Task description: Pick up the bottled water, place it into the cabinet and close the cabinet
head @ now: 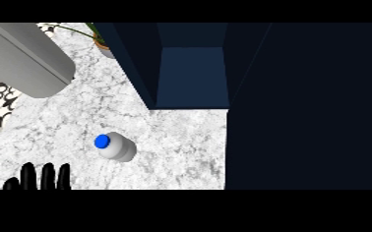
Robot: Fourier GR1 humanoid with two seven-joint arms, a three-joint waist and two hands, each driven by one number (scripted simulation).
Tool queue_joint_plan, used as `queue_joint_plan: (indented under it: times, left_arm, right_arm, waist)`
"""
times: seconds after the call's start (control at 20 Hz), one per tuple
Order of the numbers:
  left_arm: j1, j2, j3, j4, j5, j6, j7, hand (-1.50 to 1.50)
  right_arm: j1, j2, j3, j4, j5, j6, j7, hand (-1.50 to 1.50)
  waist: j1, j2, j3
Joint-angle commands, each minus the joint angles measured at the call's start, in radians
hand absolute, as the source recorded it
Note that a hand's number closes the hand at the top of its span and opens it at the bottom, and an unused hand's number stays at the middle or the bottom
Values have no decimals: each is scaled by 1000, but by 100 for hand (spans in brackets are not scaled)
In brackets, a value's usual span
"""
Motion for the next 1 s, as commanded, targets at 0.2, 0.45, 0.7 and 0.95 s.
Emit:
queue_joint_plan:
  times: [0.2, 0.45, 0.7, 0.95]
  left_arm:
    - [6, 29, -14, 35, -7, 80, -64, -150]
    - [25, 67, -21, 10, -4, 103, -49, -150]
    - [-27, 63, 106, 14, 109, 90, 6, -150]
    - [-57, 47, 227, 139, 324, 66, -127, -150]
  right_arm:
    - [177, -21, -48, -181, -103, 71, -18, -150]
    - [242, -25, -37, -201, -85, 103, -57, -150]
    - [311, -42, -87, -183, -127, 157, -144, -150]
    - [362, -3, -21, -204, -72, 151, -158, -150]
  waist:
    - [-9, 1, -2]
    - [-8, 1, -2]
    - [-16, 3, -2]
    - [-11, 1, -4]
